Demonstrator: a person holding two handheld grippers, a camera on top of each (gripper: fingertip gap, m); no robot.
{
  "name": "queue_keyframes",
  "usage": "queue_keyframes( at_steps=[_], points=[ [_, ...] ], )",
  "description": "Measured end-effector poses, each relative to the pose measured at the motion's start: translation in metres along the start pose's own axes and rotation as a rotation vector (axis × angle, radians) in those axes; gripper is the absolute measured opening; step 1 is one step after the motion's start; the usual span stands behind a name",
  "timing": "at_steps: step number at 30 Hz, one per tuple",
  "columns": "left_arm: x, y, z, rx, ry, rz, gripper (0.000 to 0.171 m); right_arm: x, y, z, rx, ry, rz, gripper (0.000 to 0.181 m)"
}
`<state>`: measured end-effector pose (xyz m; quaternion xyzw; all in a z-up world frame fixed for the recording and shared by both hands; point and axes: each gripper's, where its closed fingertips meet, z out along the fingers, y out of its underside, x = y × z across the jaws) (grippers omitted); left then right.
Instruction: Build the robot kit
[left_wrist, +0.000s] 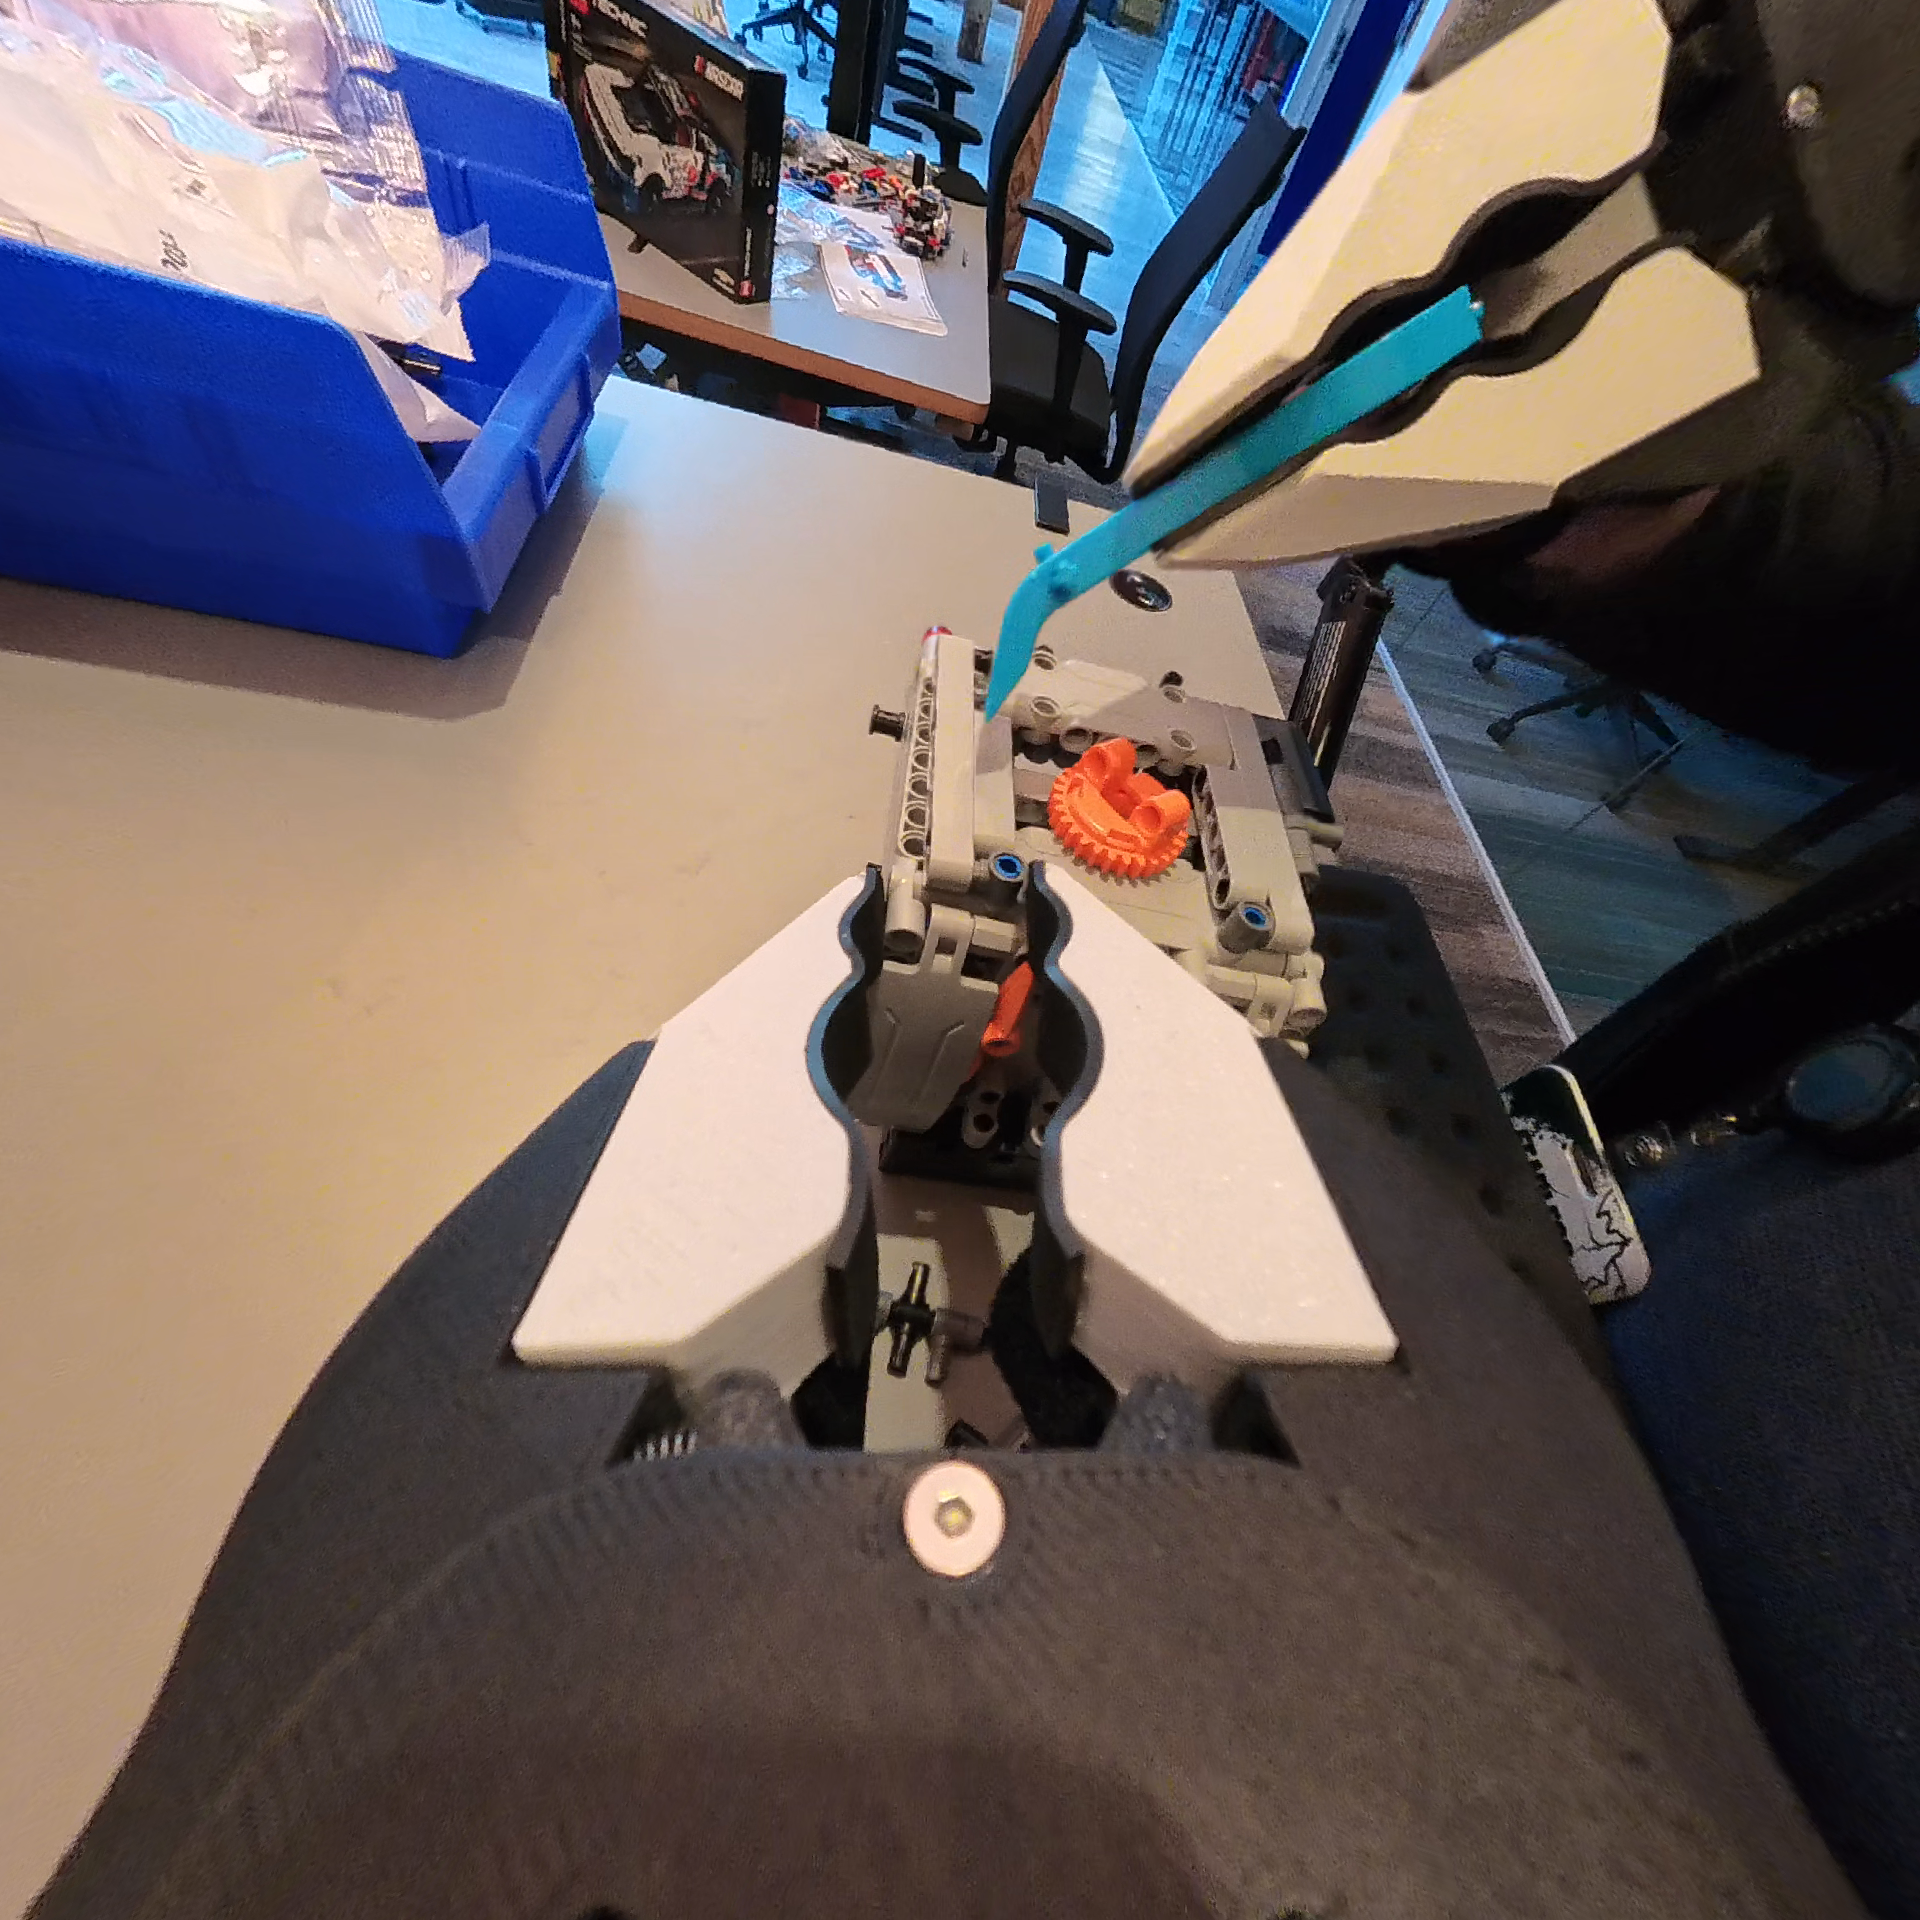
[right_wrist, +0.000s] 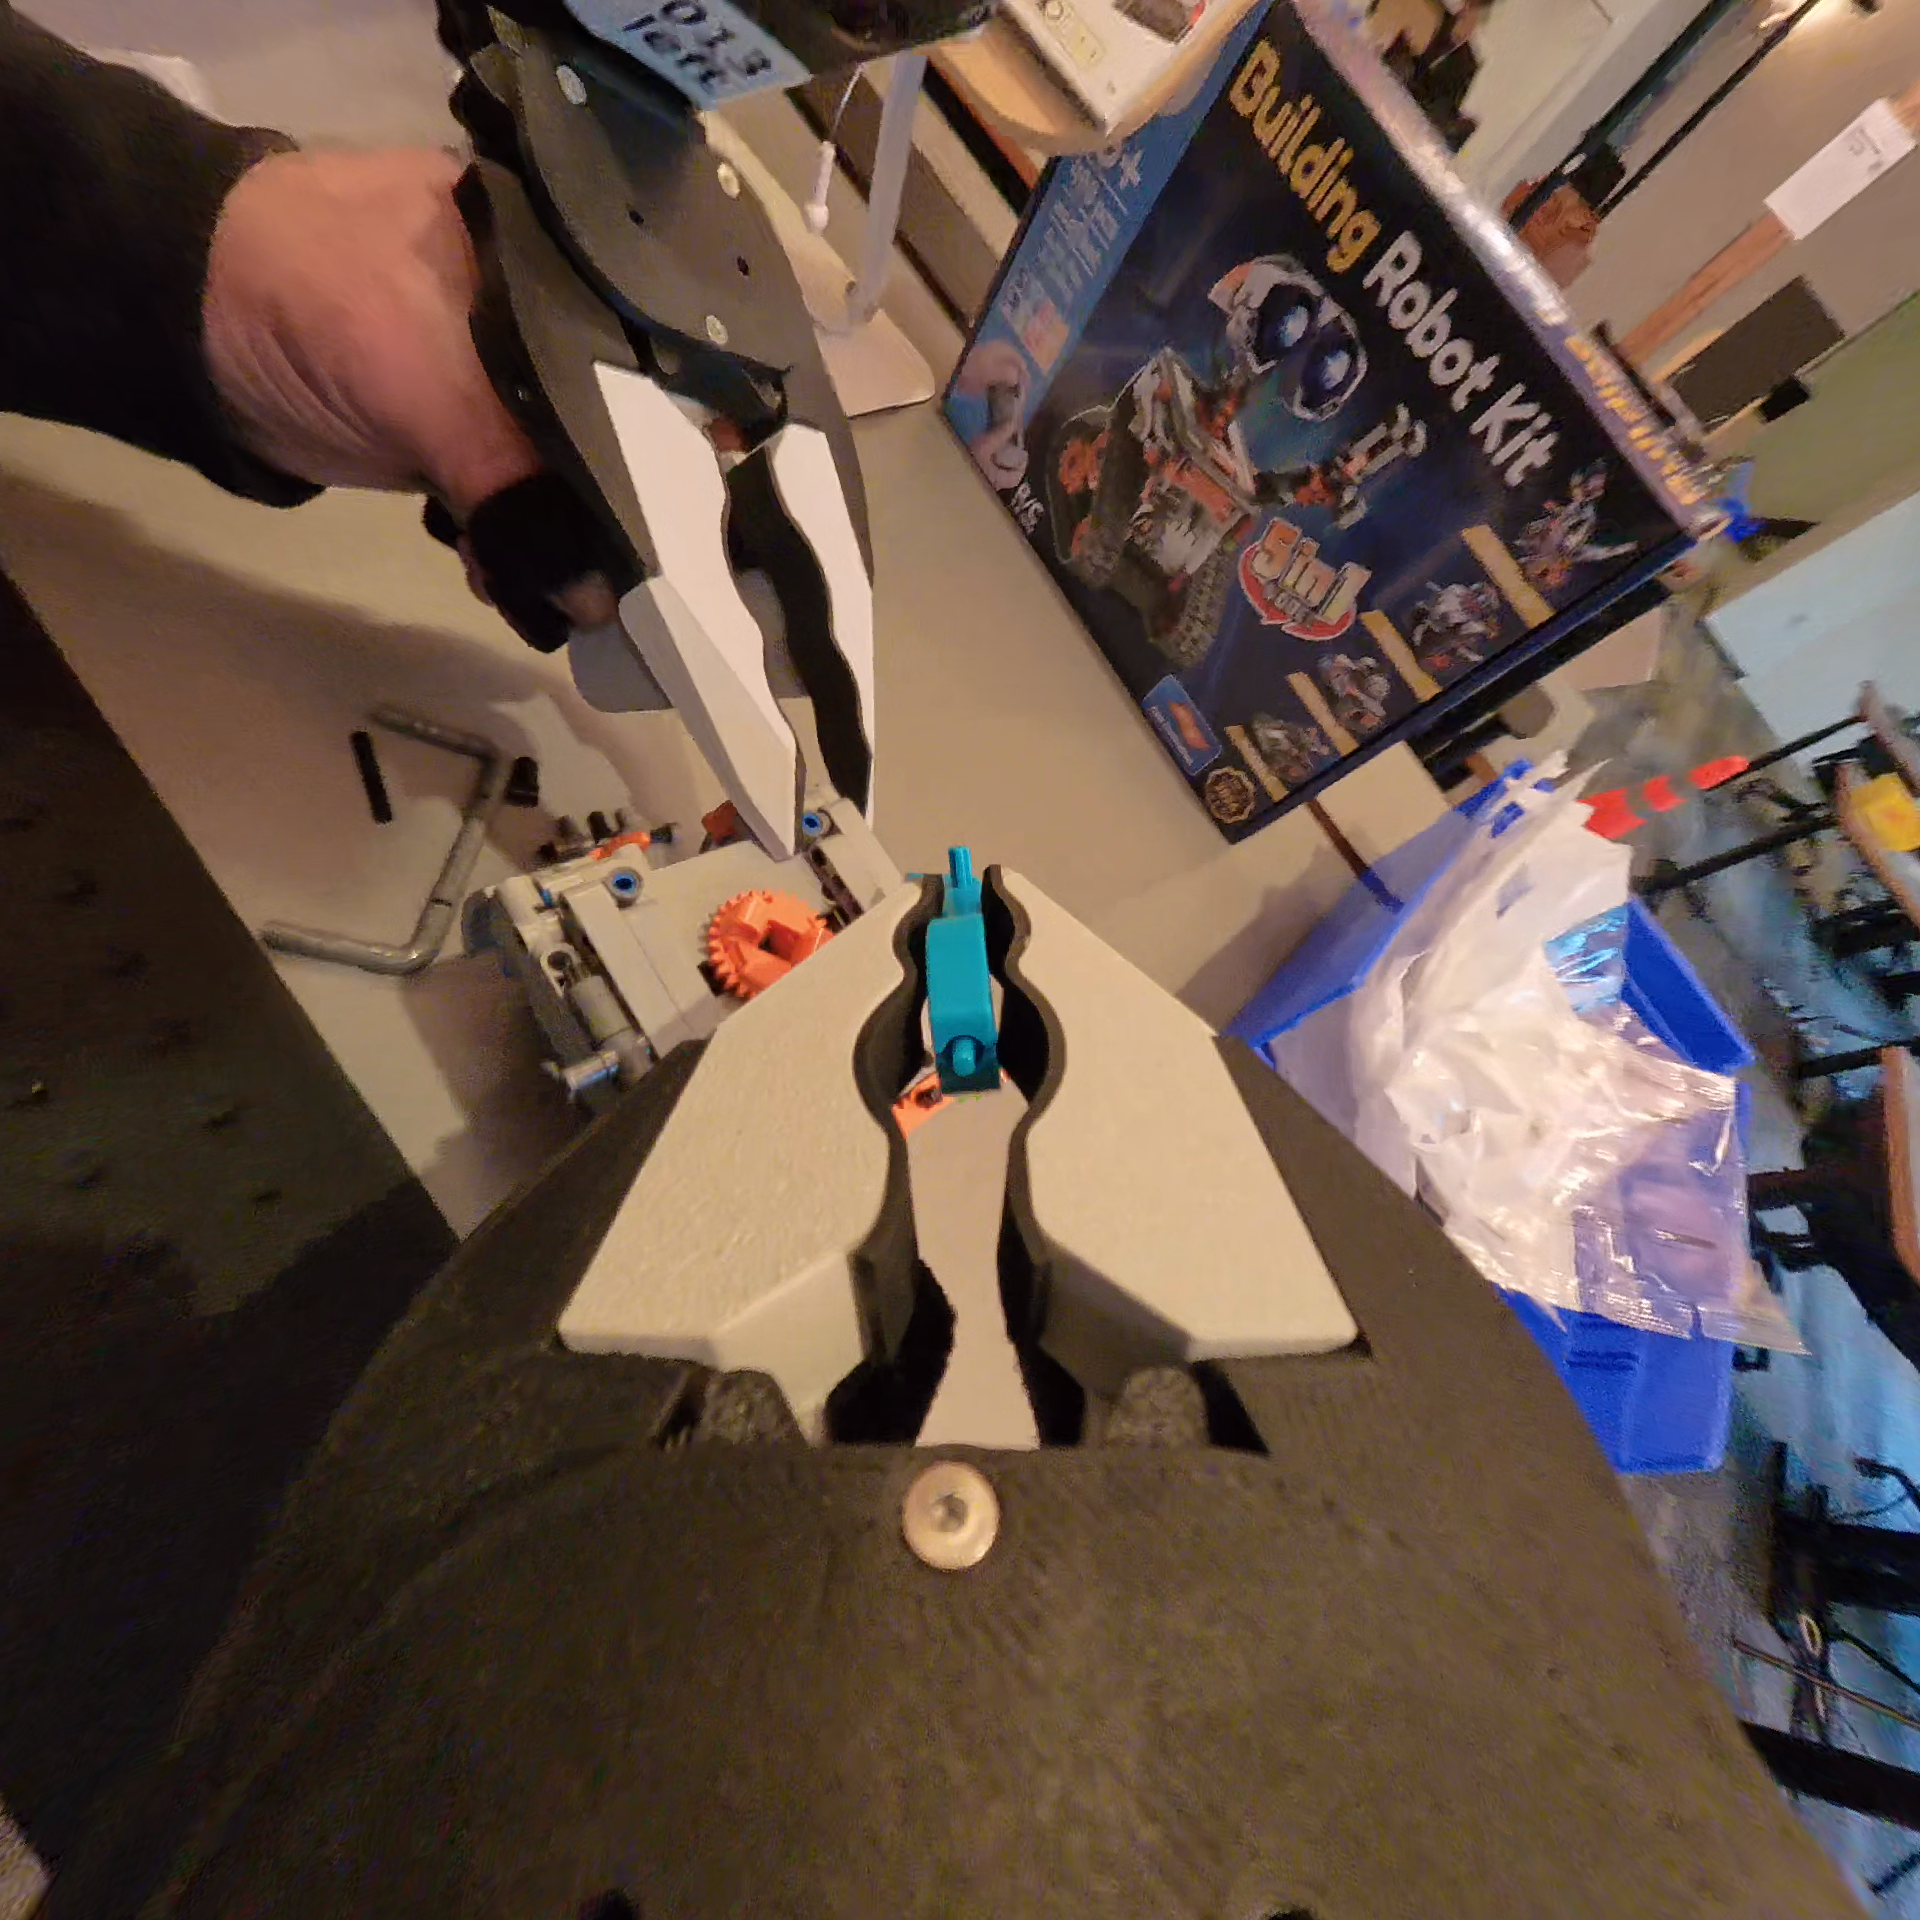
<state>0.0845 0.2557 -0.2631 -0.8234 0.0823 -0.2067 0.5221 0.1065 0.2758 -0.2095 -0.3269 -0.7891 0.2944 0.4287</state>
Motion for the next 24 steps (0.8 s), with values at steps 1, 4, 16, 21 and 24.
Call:
queue_keyframes(
  at_steps=[1,4,16,21,24],
  points=[
    [0.0,0.0,0.001,-0.001,0.004,-0.003,0.024,0.0,0.003,0.0,-0.021,-0.016,-0.017,0.006],
    [0.0,-0.002,0.002,-0.001,0.008,-0.007,0.025,0.0,0.003,-0.004,-0.021,-0.051,-0.003,0.006],
    [0.001,-0.001,0.007,-0.006,0.023,-0.031,0.024,-0.019,0.001,0.007,-0.003,0.016,-0.073,0.006],
    [0.0,-0.001,0.007,0.008,0.008,-0.037,0.023,-0.021,0.003,0.006,0.042,0.1,-0.058,0.006],
    [-0.002,-0.002,0.007,0.019,-0.014,-0.041,0.023,-0.018,0.005,0.006,0.059,0.138,0.054,0.006]
  ],
)
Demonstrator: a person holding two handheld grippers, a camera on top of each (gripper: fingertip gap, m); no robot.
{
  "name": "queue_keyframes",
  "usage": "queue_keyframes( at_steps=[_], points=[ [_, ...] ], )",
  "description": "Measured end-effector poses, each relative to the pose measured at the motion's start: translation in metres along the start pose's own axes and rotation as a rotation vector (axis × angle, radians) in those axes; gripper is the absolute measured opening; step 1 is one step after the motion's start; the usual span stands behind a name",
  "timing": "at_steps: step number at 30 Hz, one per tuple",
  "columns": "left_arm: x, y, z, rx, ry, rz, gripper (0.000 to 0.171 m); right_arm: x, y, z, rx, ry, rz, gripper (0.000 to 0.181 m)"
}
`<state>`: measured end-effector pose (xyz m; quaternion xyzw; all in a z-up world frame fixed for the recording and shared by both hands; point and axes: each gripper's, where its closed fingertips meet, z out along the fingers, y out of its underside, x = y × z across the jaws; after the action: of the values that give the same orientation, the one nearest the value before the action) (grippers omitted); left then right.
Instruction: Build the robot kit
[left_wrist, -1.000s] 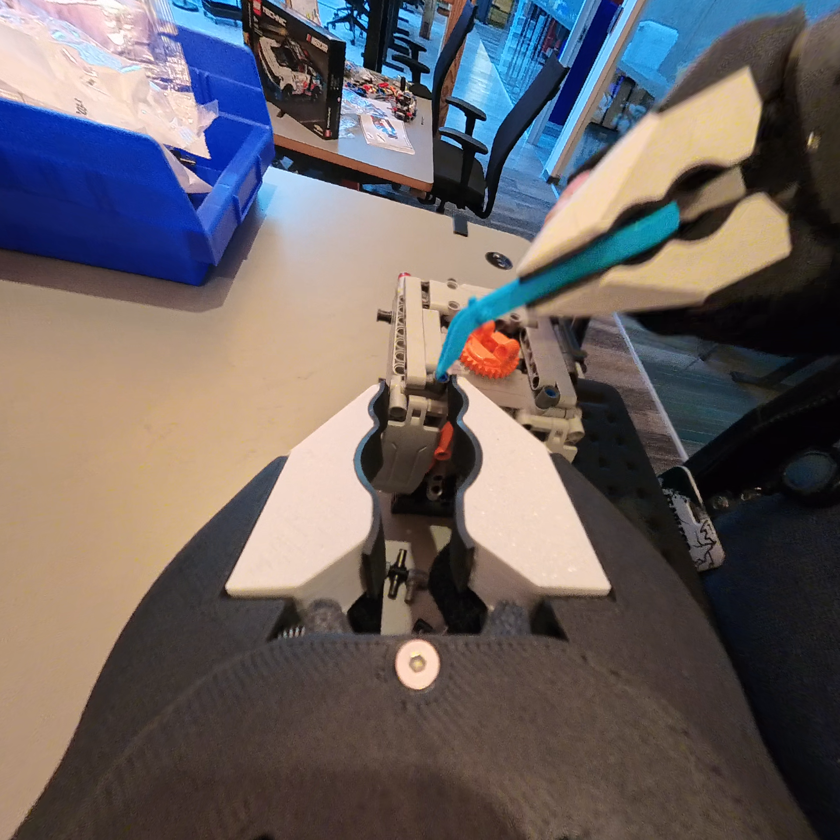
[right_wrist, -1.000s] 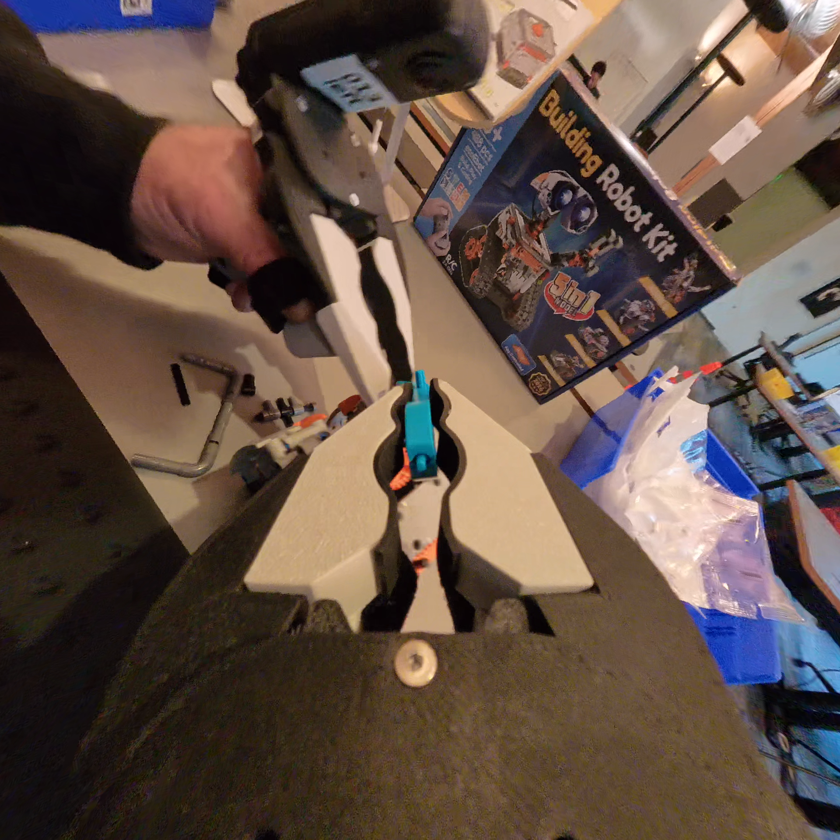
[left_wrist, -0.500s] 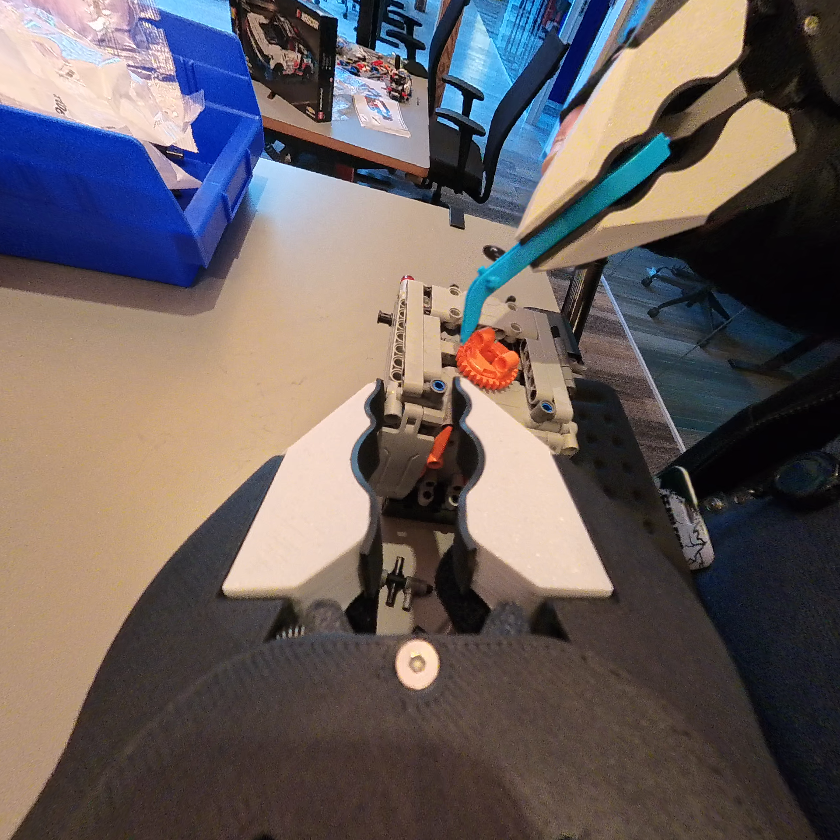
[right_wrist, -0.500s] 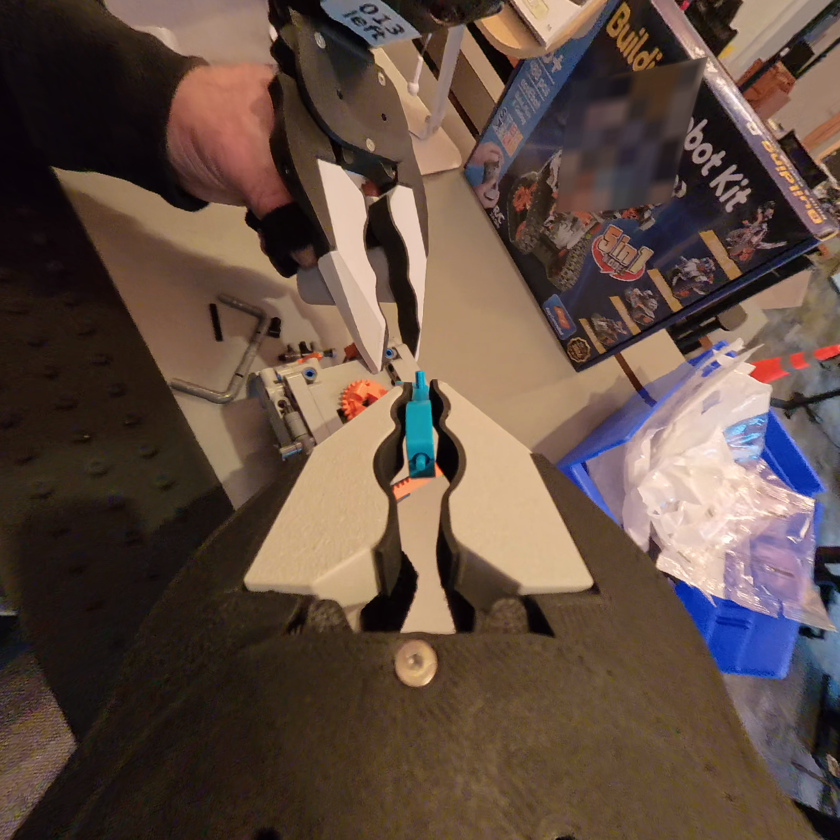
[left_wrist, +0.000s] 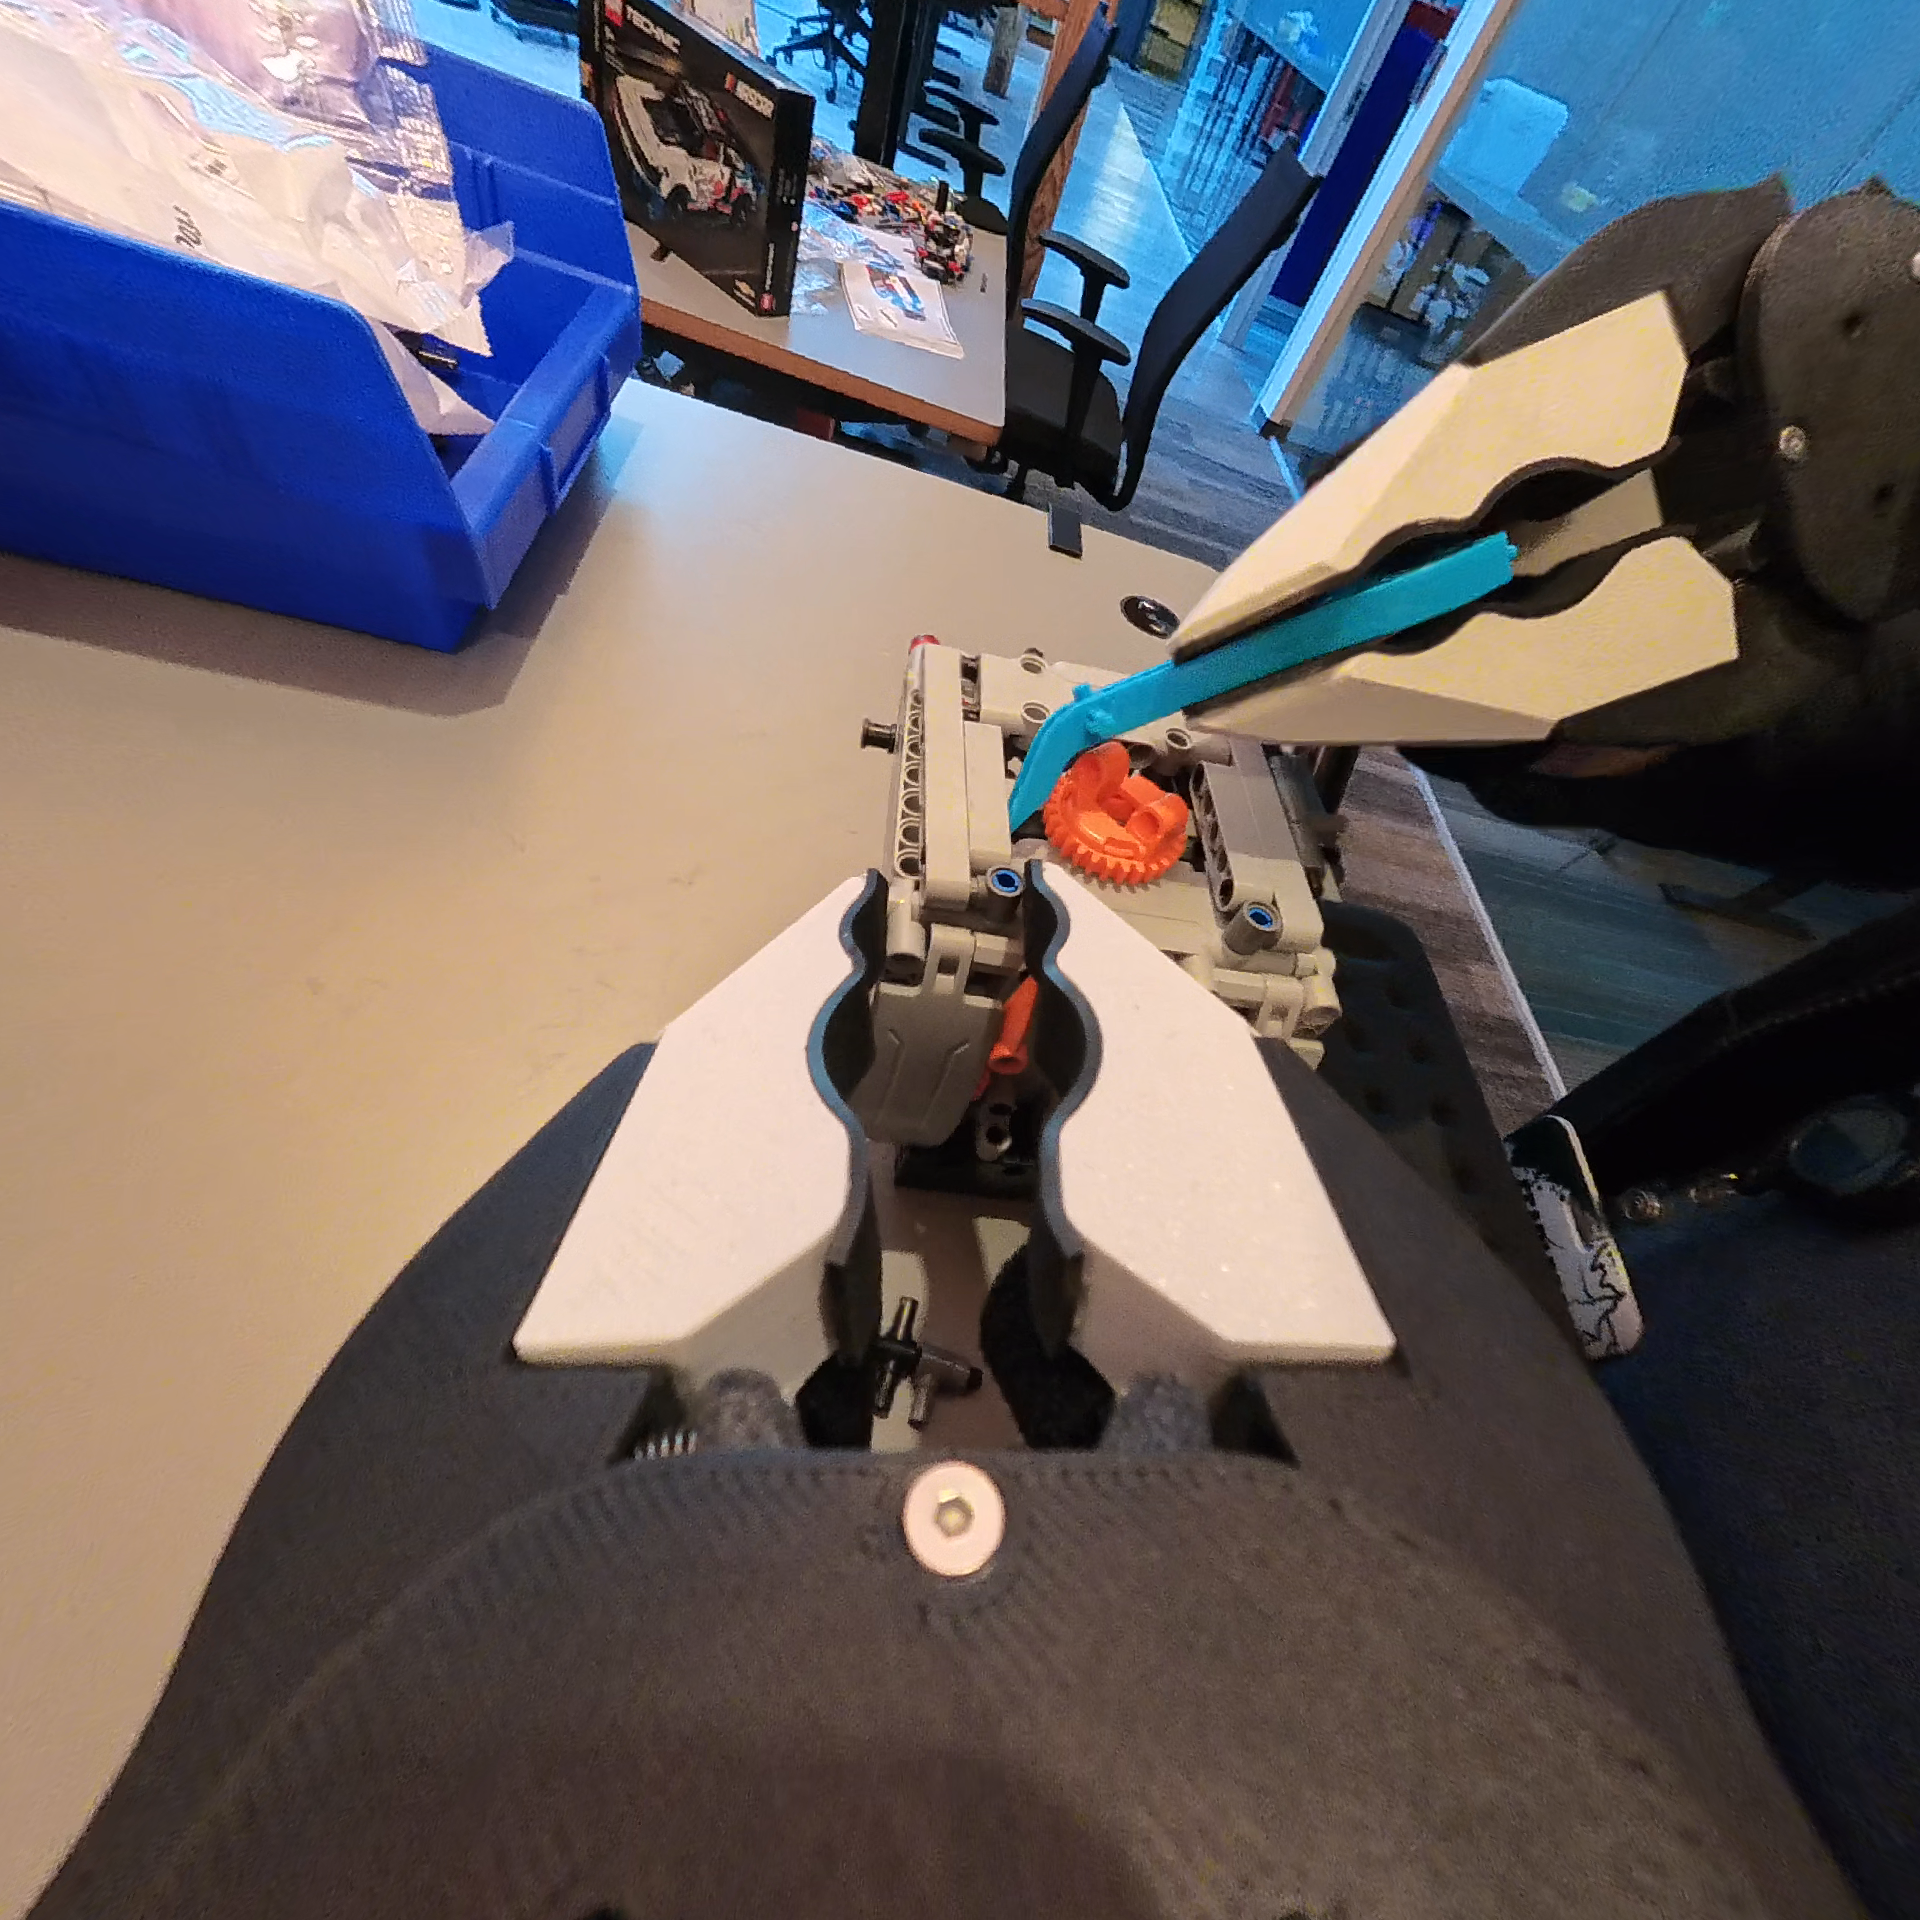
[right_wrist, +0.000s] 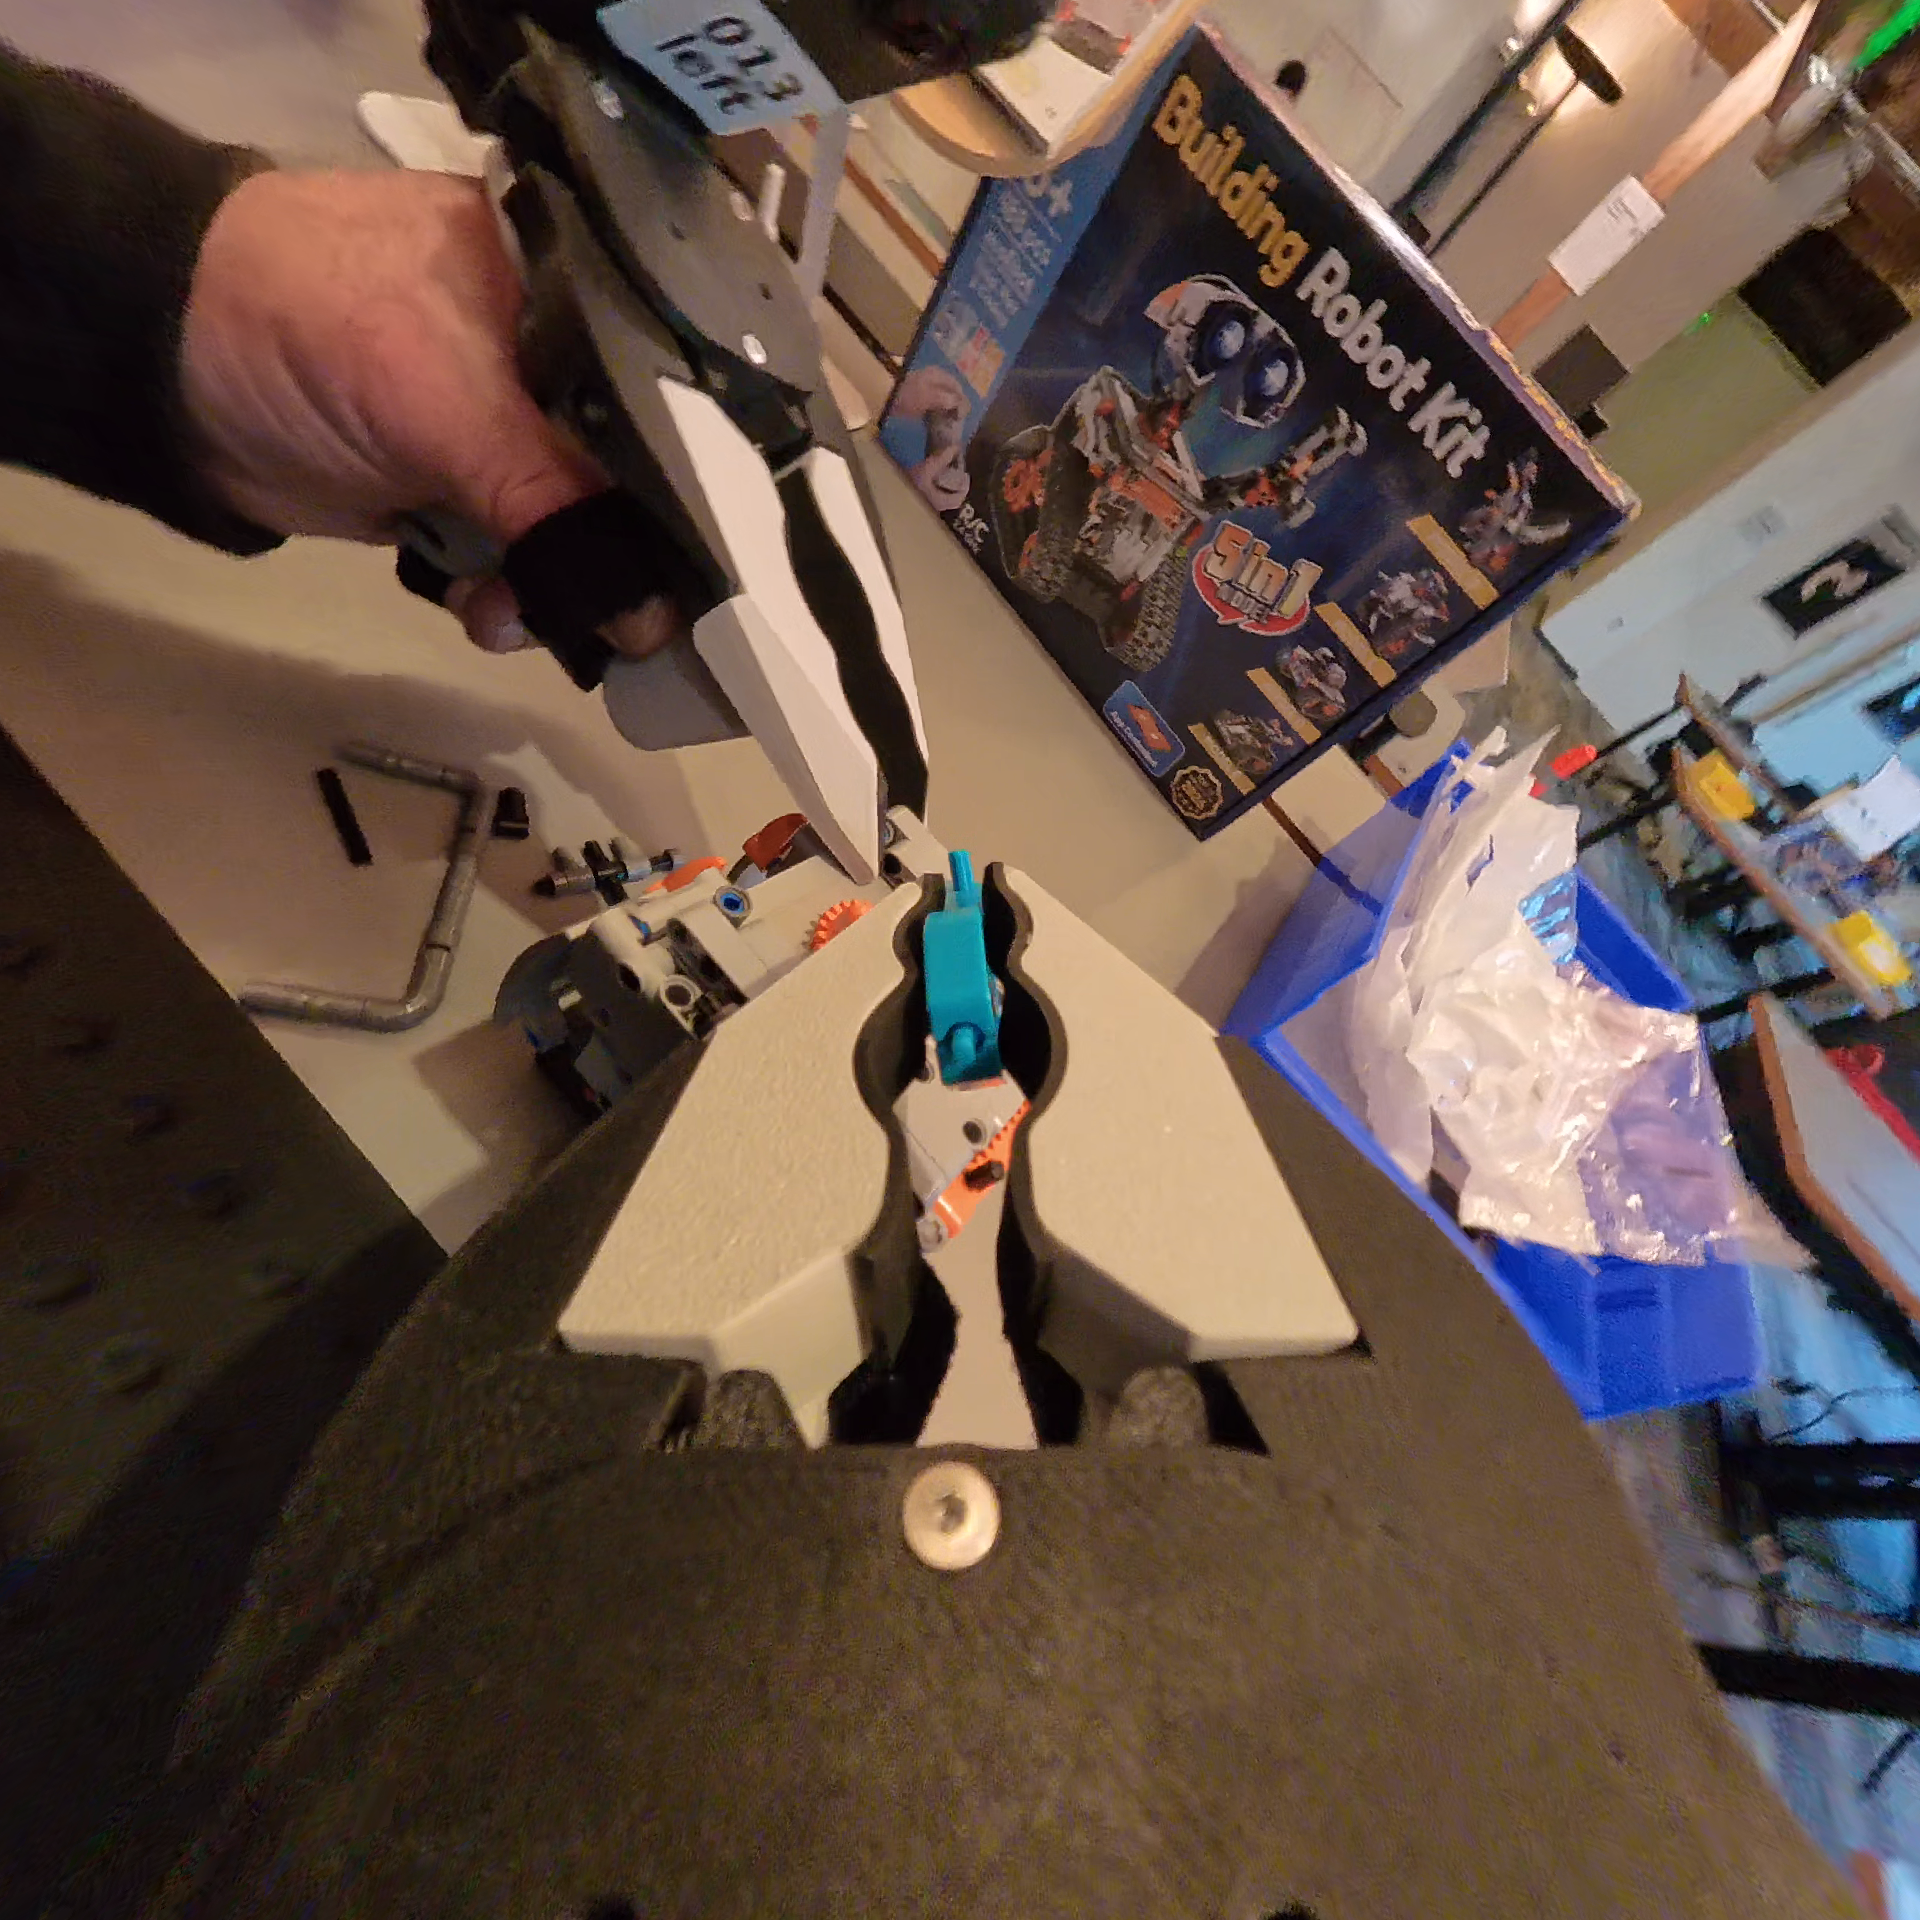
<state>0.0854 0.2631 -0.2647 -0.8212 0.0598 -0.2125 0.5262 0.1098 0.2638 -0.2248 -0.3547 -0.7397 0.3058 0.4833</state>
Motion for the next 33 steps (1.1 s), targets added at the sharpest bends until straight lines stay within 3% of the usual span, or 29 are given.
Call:
queue_keyframes(
  at_steps=[6,12,16,22,25,28,33],
  points=[
    [-0.001,-0.001,0.001,0.008,-0.061,0.013,0.022,0.008,0.007,0.0,0.026,0.041,0.292,0.006],
    [-0.003,-0.002,0.003,0.013,-0.109,0.02,0.022,0.012,0.011,0.001,0.017,0.115,0.453,0.006],
    [-0.004,-0.001,0.002,0.01,-0.102,-0.008,0.022,0.014,0.01,0.001,0.019,0.072,0.528,0.005],
    [0.004,-0.003,0.007,-0.046,-0.067,0.027,0.023,0.032,0.002,-0.017,0.021,-0.063,0.398,0.005],
    [0.004,-0.006,0.006,-0.06,-0.058,0.035,0.024,0.047,0.019,-0.018,-0.078,-0.082,0.276,0.006],
    [0.004,-0.014,0.009,-0.077,-0.057,0.049,0.032,0.047,0.021,-0.013,-0.085,-0.148,0.216,0.006],
    [0.002,-0.01,0.02,-0.157,-0.033,0.047,0.023,0.041,0.022,-0.007,-0.138,-0.248,0.034,0.006]
  ],
)
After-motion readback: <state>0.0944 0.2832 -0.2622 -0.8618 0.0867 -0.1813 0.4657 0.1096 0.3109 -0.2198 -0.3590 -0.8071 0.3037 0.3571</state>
